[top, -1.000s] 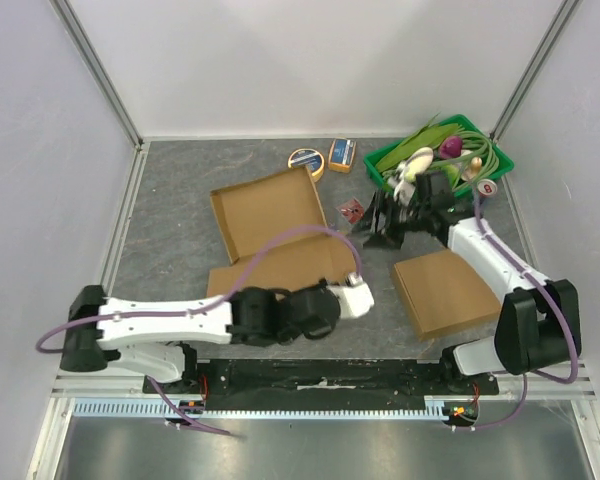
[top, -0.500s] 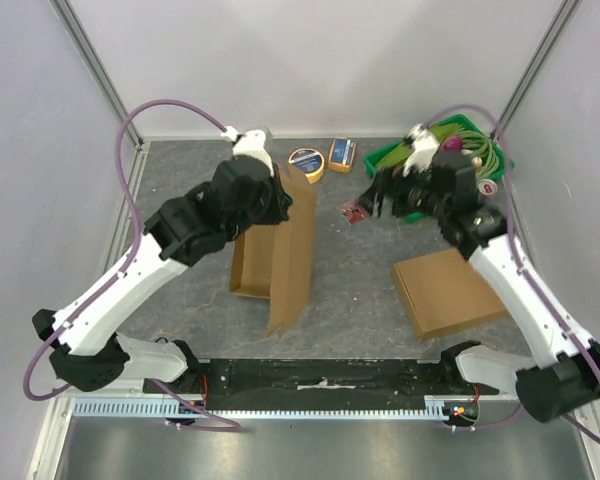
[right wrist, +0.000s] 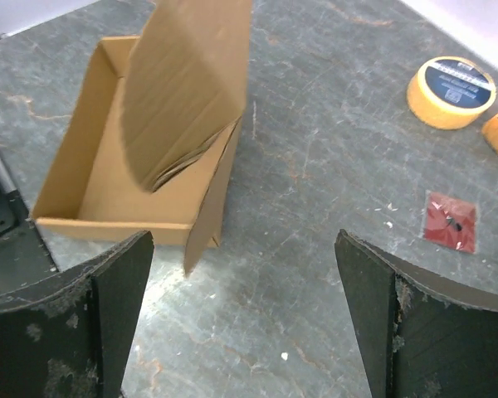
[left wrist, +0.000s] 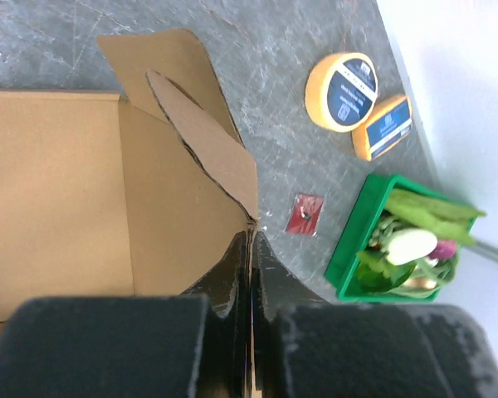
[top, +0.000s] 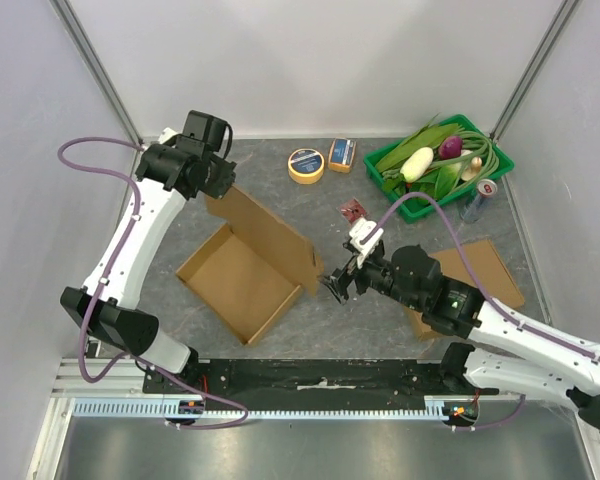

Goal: Fold the paper box

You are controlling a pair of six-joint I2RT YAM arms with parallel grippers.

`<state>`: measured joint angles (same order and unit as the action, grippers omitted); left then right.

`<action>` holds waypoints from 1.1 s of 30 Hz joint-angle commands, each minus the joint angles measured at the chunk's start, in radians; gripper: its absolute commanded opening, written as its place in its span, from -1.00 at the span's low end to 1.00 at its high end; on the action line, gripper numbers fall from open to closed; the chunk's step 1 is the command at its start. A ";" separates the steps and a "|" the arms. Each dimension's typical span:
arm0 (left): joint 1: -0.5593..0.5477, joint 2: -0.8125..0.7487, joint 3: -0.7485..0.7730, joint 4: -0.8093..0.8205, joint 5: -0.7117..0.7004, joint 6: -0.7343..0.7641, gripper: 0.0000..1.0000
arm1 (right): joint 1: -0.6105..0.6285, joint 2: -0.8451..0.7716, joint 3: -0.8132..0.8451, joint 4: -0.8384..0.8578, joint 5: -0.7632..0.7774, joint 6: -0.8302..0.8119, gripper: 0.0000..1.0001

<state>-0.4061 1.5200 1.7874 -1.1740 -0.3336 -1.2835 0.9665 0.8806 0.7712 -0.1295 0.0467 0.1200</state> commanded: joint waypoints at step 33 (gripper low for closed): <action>0.289 -0.663 -1.108 1.351 0.833 1.210 0.88 | -0.592 0.578 0.307 0.236 -0.968 -0.127 -1.00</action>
<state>-0.2276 0.7845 0.7784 -0.1967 0.1387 -0.2859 0.4149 1.3567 0.9676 0.1856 -0.5674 0.0578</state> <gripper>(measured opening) 0.939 0.011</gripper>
